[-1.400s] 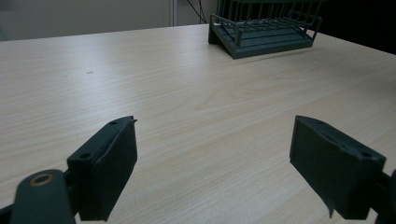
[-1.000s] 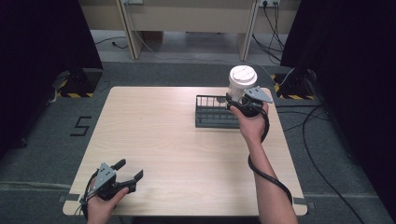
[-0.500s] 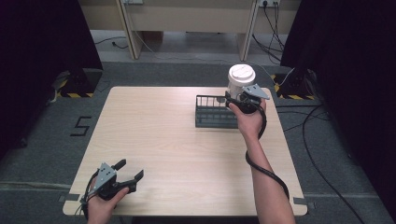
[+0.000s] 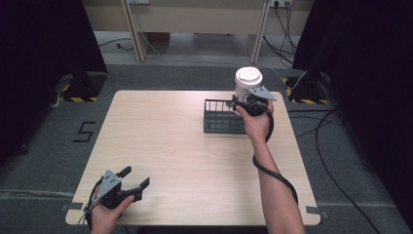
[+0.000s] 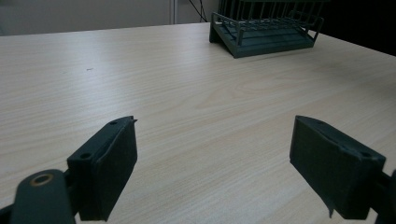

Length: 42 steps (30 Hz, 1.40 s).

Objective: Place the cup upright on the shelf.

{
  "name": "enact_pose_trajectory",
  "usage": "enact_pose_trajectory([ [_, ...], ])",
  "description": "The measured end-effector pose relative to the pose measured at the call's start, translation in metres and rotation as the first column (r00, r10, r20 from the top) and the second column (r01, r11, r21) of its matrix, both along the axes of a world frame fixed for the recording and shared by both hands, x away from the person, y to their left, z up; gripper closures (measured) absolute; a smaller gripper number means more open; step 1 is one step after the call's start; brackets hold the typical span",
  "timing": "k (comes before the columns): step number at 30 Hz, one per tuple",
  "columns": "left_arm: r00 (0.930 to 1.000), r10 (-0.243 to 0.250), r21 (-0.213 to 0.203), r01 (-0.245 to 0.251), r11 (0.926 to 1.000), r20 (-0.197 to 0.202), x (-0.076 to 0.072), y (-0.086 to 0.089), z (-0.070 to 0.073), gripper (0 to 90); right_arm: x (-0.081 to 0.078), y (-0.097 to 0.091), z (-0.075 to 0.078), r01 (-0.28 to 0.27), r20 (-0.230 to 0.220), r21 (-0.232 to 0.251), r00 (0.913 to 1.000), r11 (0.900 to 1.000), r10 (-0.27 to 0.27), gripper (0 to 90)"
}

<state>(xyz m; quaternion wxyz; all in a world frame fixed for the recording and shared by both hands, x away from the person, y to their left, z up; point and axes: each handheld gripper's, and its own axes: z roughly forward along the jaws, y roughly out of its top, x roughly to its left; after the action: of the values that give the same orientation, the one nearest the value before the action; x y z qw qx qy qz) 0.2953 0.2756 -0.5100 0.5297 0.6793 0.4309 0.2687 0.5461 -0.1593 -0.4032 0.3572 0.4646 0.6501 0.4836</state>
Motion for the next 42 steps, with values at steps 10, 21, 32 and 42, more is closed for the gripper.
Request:
enact_pose_trajectory([
  [10,1.0000,-0.001,-0.003,0.001,1.0000,0.001,0.000,0.000,0.000,14.5,0.006,0.006,-0.013,0.003,-0.030,-0.010,0.9995,0.9999,-0.003,18.7],
  [21,1.0000,-0.003,-0.002,0.003,1.0000,0.000,0.000,0.000,0.000,14.5,0.009,0.007,-0.028,0.011,-0.072,-0.015,0.9973,0.9998,-0.012,18.5],
  [32,1.0000,-0.005,-0.002,0.005,1.0000,-0.001,0.000,-0.001,0.000,14.5,0.011,0.006,-0.039,0.018,-0.108,-0.019,0.9939,0.9996,-0.020,18.4],
  [42,0.9999,-0.010,0.000,0.010,1.0000,-0.004,0.000,-0.001,0.000,14.6,0.011,0.008,-0.044,0.019,-0.117,-0.050,0.9928,0.9986,-0.024,18.2],
])
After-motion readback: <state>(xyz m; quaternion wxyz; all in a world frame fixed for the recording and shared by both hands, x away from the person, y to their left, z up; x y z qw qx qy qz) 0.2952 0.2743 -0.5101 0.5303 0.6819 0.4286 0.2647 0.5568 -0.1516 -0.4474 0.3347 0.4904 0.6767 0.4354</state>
